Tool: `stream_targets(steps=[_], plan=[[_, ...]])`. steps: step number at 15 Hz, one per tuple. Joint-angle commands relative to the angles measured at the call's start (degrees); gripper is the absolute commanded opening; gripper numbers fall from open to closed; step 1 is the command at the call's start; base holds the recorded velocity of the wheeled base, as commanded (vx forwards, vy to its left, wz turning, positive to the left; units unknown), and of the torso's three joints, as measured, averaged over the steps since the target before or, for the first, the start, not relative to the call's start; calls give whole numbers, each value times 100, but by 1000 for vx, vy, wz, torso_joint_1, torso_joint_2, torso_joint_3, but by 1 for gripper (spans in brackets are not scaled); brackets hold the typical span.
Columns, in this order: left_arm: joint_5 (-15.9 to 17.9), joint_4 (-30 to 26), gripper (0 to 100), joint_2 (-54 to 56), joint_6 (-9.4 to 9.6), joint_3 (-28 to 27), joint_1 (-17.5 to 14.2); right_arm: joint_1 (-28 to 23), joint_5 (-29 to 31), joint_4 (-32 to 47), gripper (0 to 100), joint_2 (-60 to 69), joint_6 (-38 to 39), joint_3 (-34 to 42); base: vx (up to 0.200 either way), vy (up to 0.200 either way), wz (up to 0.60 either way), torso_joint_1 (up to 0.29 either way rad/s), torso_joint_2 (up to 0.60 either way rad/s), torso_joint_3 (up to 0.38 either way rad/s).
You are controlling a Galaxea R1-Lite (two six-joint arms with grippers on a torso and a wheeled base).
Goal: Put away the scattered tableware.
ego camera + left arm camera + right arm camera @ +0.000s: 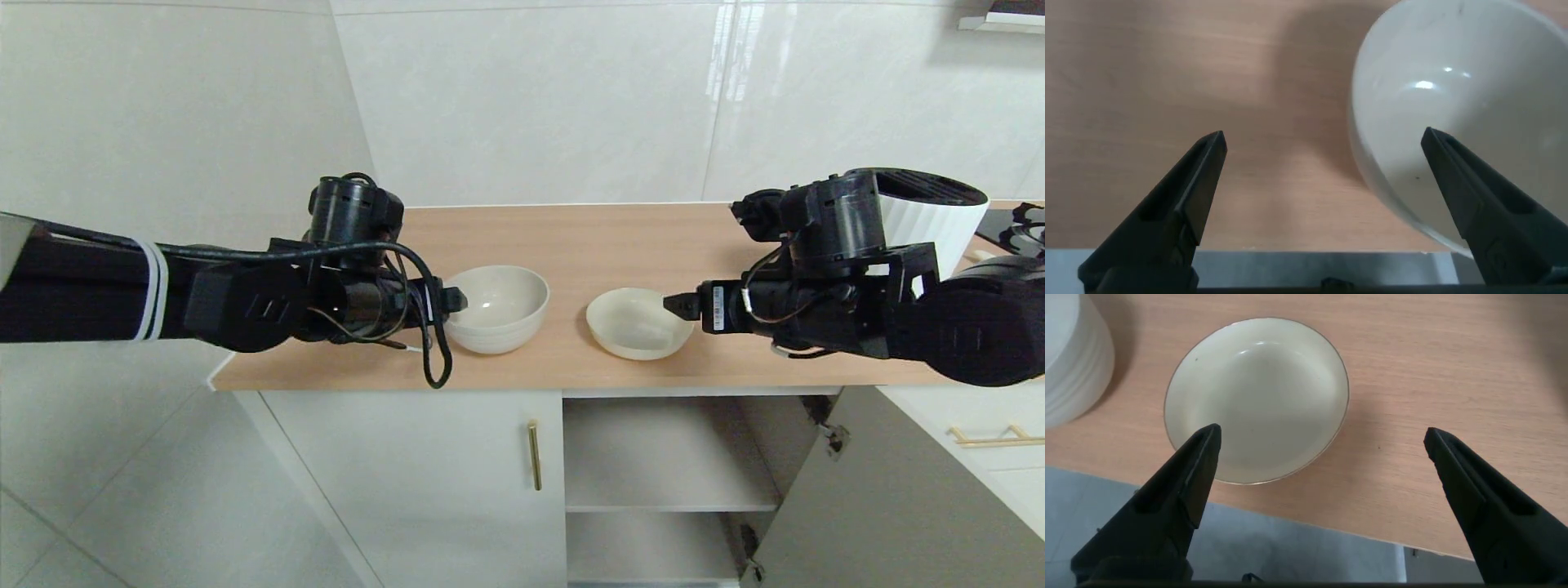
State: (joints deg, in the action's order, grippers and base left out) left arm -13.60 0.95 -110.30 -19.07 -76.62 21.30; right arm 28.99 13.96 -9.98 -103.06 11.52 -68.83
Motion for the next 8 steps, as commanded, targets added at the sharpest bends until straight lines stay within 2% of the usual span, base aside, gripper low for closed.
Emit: stream_targets(steps=[1, 2, 3, 5, 7, 8], plan=[[-2, 2, 100, -229, -9, -117, 24, 1, 10, -4, 100, 14, -1, 1, 0, 0, 0, 0, 0, 0], [-2, 10, 100, -246, -27, -125, 59, -7, 2, -4, 100, 23, 8, 1, 0, 0, 0, 0, 0, 0], [-2, 10, 0, -246, -36, -143, 68, -7, 2, -4, 100, 23, 8, 1, 0, 0, 0, 0, 0, 0], [16, 10, 0, -255, -36, -152, 85, -7, 2, -4, 100, 23, -1, -8, 0, 0, 0, 0, 0, 0], [33, 151, 0, -299, -168, -152, 199, 1, 10, 5, 100, -4, -9, -25, 0, 0, 0, 0, 0, 0], [16, 344, 0, -264, -317, -117, 270, -7, 10, 14, 100, -12, -9, -34, 0, 0, 0, 0, 0, 0]])
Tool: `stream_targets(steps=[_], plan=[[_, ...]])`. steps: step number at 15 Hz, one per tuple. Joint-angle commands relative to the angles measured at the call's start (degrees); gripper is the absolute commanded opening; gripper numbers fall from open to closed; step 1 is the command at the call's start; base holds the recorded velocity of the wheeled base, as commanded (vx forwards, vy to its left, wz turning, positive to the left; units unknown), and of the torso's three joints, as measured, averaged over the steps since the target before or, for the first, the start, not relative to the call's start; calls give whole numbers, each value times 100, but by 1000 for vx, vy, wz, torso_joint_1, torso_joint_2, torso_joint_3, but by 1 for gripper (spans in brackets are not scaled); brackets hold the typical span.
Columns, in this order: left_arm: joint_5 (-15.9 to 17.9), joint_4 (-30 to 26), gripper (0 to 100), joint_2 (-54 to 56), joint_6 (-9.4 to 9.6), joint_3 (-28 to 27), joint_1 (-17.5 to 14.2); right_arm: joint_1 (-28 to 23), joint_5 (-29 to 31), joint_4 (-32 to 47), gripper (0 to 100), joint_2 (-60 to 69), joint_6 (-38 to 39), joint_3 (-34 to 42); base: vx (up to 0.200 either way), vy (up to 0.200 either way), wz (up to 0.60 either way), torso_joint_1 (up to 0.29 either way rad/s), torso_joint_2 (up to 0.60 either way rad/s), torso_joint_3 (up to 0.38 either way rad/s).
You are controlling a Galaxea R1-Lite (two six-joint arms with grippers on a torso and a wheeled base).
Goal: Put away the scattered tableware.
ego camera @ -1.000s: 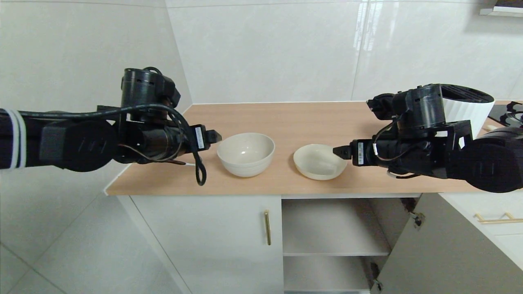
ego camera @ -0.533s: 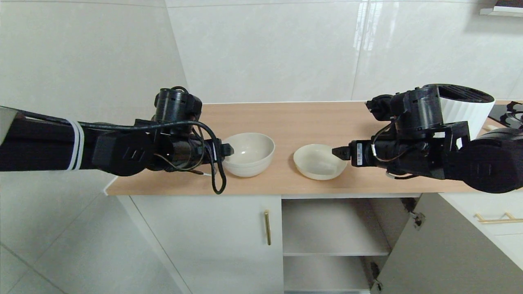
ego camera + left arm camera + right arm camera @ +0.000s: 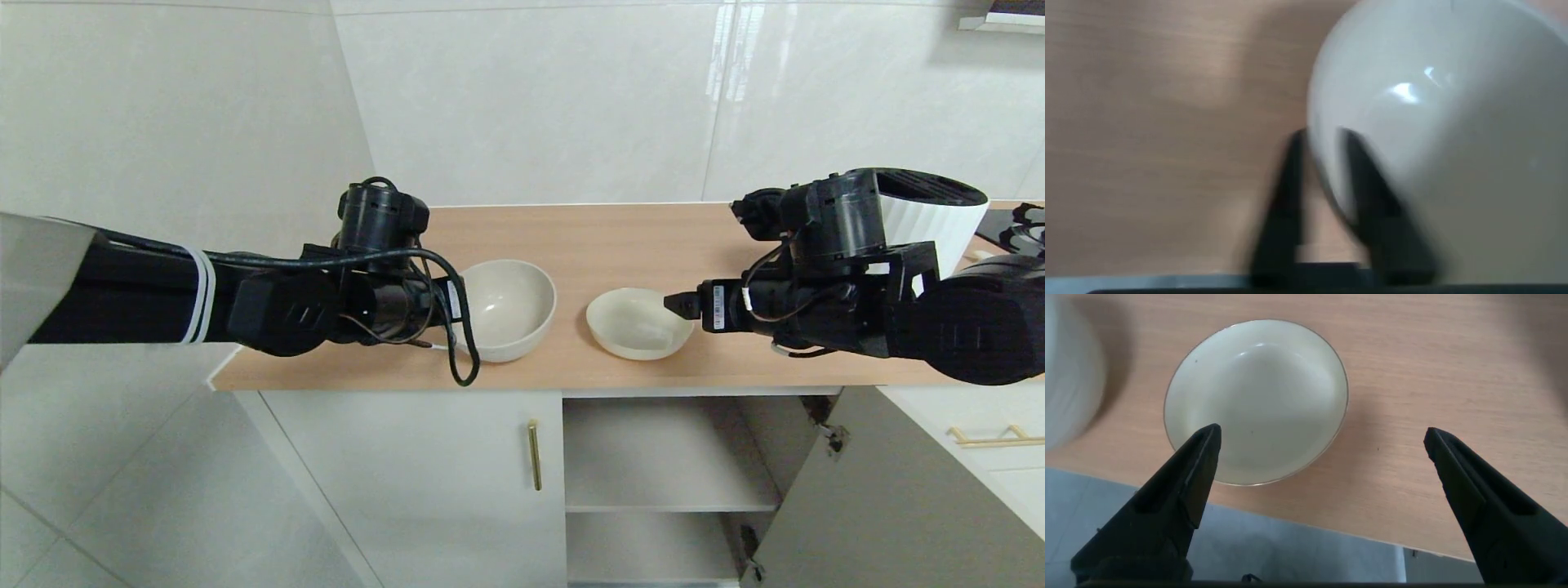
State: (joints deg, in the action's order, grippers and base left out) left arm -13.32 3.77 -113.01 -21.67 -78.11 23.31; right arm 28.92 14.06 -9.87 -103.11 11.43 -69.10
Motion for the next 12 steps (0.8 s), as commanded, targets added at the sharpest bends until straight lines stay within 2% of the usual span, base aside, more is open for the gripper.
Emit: stream_targets(steps=[1, 3, 5, 6, 9, 12], plan=[[-12, 98, 0, 130, -100, 50, 69, 0, 1, 21, 100, -8, -1, -7, 0, 0, 0, 0, 0, 0], [5, 107, 0, 402, -170, 138, 69, 0, 18, 100, 100, -104, -1, -78, 0, 0, 0, 0, 0, 0], [23, 115, 0, 903, -188, 428, 69, -62, 150, 979, 100, -403, 140, -579, 0, 0, 0, 0, 0, 0], [32, 168, 0, 1176, -188, 577, 77, -62, 449, 1269, 100, -667, 421, -886, 0, 0, 0, 0, 0, 0], [120, 467, 0, 1492, -109, 867, 77, -53, 836, 1260, 100, -1106, 456, -1106, 0, 0, 0, 0, 0, 0], [128, 476, 0, 1580, -65, 920, 77, -53, 897, 1251, 100, -1264, 482, -1211, 0, 0, 0, 0, 0, 0]])
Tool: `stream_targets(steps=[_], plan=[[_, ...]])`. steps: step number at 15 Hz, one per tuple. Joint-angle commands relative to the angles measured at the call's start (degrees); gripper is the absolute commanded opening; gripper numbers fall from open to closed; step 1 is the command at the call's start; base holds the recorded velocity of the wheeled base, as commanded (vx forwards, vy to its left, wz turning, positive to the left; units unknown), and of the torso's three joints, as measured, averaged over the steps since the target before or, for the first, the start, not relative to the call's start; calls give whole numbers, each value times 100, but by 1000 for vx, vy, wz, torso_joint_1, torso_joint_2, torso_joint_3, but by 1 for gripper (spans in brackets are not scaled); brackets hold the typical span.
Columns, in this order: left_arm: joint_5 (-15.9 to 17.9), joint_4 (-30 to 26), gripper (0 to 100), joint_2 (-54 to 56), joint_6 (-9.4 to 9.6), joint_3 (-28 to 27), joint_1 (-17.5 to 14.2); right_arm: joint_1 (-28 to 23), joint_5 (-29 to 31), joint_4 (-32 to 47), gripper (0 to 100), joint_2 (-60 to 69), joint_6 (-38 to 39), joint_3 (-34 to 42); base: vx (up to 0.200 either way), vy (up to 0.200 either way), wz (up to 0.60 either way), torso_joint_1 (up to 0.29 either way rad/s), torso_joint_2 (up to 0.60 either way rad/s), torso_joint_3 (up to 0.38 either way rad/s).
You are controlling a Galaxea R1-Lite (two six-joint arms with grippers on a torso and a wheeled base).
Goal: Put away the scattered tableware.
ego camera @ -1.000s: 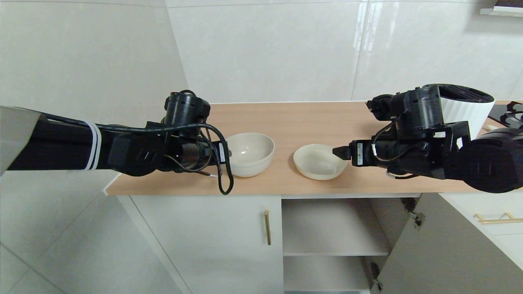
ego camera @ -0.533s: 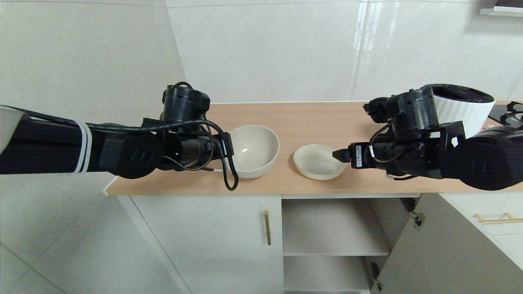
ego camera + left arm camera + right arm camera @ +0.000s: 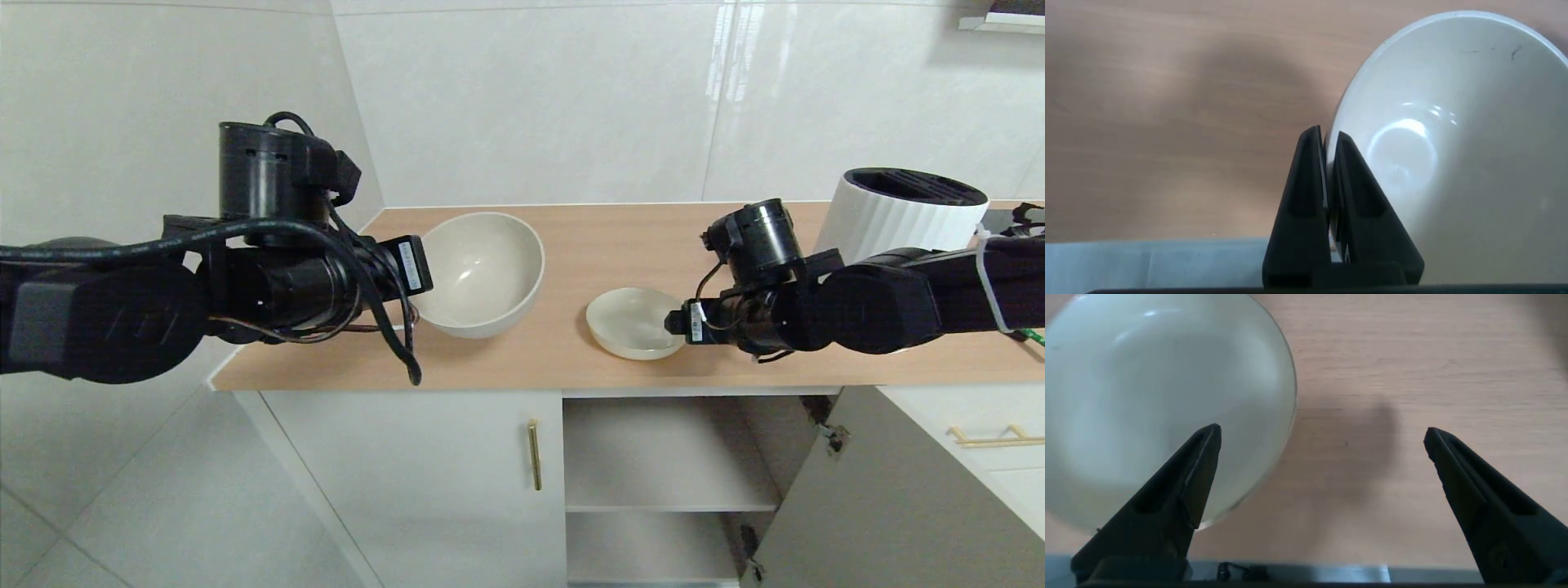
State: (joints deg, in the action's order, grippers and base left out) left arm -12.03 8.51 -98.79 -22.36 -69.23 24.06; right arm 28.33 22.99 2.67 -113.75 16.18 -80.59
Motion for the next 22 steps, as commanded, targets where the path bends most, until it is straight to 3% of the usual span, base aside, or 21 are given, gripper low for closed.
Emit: stream_targets(steps=[1, 7, 8, 11, 15, 17, 19, 22], plan=[[8, 2, 0, 185, 12, 50, 11, 6, 12, -21, 100, -235, 52, -62, 0, 0, 0, 0, 0, 0], [78, 2, 0, 326, -5, 76, 46, 23, 12, -153, 100, -323, 158, -141, 0, 0, 0, 0, 0, 0], [210, 2, 0, 352, -14, 76, 55, 23, 12, -162, 0, -323, 175, -150, 0, 0, 0, 0, 0, 0], [421, 72, 0, 431, -5, 252, 98, 23, -14, -179, 0, -323, 254, -176, 0, 0, 0, 0, 0, 0], [465, 467, 0, 528, 12, 393, 142, 23, -40, -135, 0, -174, 395, -185, 0, 0, 0, 0, 0, 0], [483, 485, 0, 651, 126, 630, 318, 85, -49, 23, 0, 248, 465, -27, 0, 0, 0, 0, 0, 0], [500, 626, 0, 853, 478, 982, 432, 129, -357, 313, 0, 951, 474, 281, 0, 0, 0, 0, 0, 0], [500, 705, 0, 1090, 522, 1491, 432, 129, -1157, 805, 0, 1698, 492, 764, 0, 0, 0, 0, 0, 0]])
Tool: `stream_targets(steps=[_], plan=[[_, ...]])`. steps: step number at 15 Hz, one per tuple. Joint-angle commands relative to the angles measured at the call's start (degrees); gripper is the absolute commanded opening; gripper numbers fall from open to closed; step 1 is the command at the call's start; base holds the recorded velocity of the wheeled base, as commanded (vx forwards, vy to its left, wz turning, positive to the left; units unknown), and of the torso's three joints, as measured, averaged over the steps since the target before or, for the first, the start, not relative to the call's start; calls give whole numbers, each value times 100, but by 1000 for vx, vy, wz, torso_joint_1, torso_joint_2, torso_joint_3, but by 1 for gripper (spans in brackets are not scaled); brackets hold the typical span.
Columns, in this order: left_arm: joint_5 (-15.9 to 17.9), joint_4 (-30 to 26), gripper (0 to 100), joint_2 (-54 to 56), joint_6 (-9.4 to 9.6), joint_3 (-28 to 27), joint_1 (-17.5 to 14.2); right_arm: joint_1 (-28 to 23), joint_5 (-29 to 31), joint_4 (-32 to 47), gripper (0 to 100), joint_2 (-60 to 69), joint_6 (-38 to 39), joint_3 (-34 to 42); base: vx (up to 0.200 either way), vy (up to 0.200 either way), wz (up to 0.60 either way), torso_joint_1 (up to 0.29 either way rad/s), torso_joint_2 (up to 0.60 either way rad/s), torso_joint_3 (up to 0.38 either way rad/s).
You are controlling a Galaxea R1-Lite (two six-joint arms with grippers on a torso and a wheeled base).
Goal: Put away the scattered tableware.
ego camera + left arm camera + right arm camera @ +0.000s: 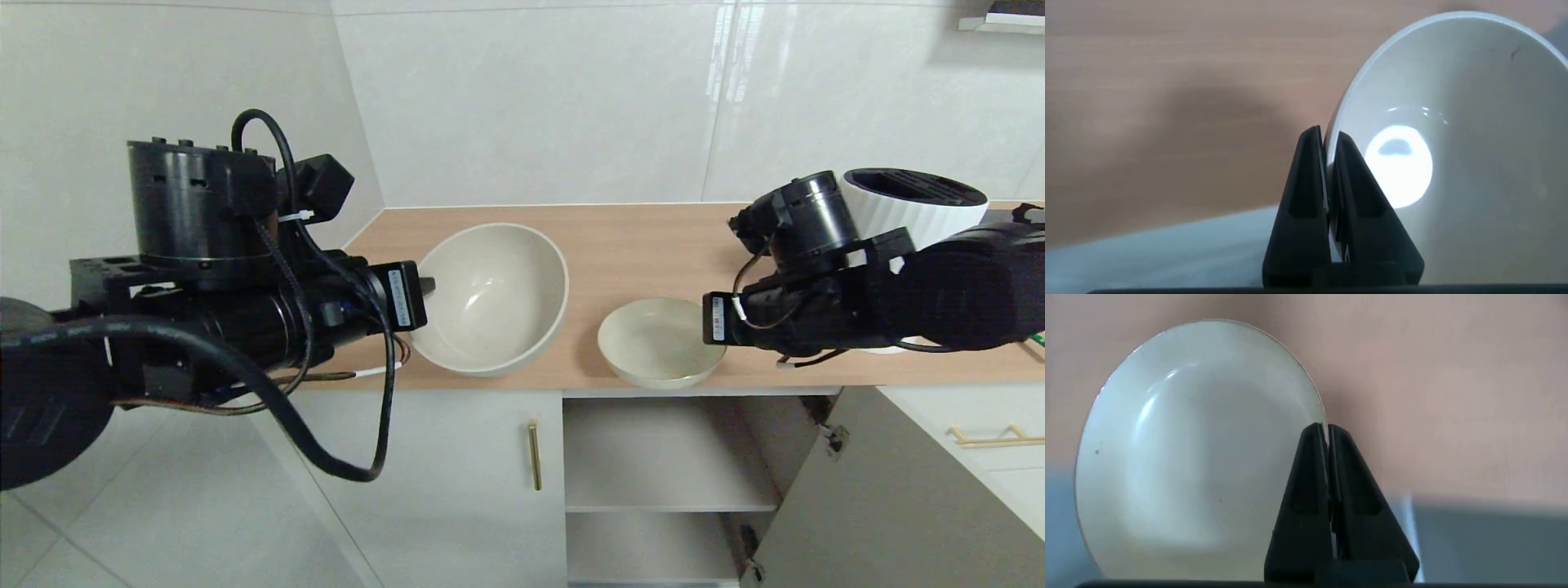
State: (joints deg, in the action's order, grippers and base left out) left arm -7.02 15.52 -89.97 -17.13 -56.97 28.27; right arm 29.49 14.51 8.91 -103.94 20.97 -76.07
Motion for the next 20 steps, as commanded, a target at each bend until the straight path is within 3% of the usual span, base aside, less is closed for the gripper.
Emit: stream_targets(steps=[1, 3, 6, 8, 15, 20], plan=[[-1, 4, 0, 278, 34, 370, 12, 13, -484, 331, 0, 858, 83, 374, 0, 0, 0, 0, 0, 0], [-10, -5, 0, 419, 52, 476, 12, 13, -642, 559, 0, 1033, 215, 488, 0, 0, 0, 0, 0, 0], [-10, -5, 0, 849, 52, 1047, 29, 101, -1020, 638, 0, 1464, 259, 1103, 0, 0, 0, 0, 0, 0], [-10, -23, 0, 902, 52, 1074, 29, 250, -1046, 629, 0, 1605, 408, 1323, 0, 0, 0, 0, 0, 0], [-1, -40, 0, 647, 43, 1135, 82, 250, -1064, 621, 0, 1649, 426, 1604, -200, 0, 0, -2, -2, 5], [-1, -40, 0, 524, 43, 1144, 82, 250, -1046, 515, 0, 1464, 408, 1648, 0, 0, 0, 0, 0, 0]])
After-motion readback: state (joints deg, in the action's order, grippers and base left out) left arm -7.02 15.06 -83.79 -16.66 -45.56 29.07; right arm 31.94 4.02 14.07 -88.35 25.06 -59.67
